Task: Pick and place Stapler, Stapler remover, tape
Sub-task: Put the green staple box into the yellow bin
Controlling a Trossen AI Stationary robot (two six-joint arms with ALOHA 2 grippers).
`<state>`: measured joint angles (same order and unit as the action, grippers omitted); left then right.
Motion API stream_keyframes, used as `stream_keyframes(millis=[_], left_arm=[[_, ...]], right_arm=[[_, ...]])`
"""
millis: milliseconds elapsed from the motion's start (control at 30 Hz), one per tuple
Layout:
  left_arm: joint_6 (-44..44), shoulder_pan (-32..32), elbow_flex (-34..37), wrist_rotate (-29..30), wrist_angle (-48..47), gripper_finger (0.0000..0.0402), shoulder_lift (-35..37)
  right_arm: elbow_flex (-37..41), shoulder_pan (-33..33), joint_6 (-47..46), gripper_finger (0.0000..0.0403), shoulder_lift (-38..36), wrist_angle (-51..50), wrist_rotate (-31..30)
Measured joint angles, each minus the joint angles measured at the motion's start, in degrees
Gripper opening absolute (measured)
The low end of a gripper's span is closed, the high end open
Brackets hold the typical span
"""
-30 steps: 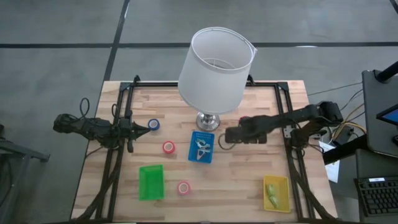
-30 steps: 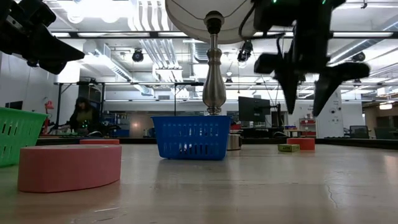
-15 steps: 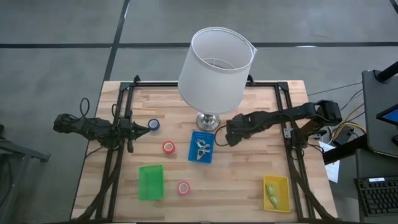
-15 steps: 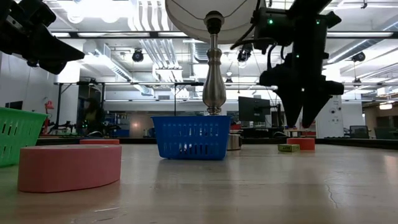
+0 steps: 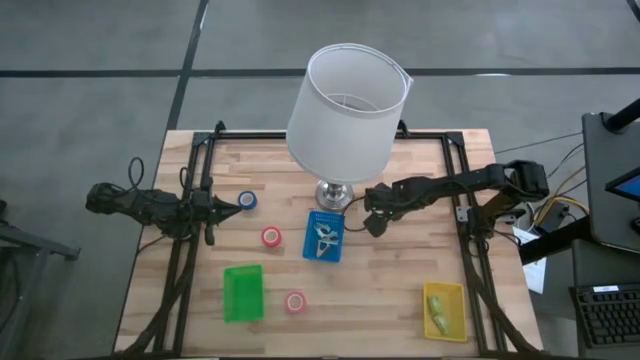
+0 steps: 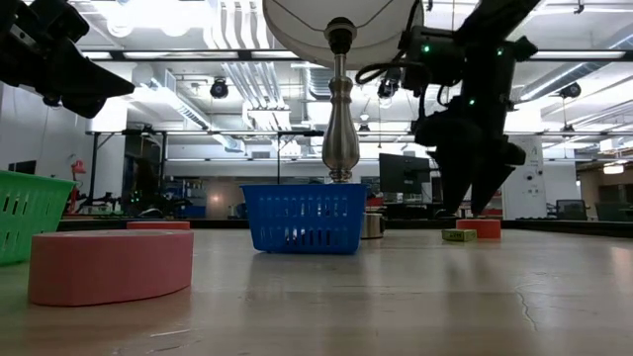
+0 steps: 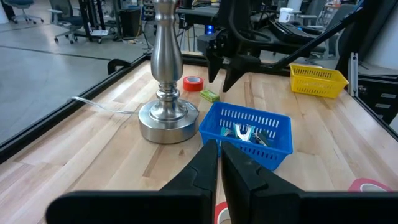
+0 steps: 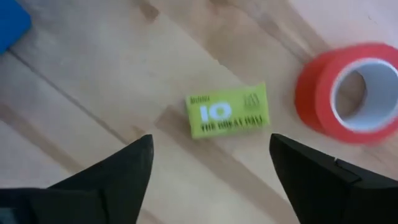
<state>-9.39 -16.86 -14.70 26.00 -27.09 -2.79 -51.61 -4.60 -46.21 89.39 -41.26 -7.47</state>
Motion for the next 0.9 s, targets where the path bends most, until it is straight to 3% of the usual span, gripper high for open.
stream_keyframes(millis=[300,900], left_arm=[[0.0,0.0,0.0,0.0,0.0,0.0023,0.0],[0.0,0.0,0.0,0.0,0.0,0.0023,0.0]], right_arm=[[1.3,-2.6,5.0,0.0334,2.9,3.3,0.2],[1.2,-3.8,11.0,0.0315,8.5,5.9,1.9]])
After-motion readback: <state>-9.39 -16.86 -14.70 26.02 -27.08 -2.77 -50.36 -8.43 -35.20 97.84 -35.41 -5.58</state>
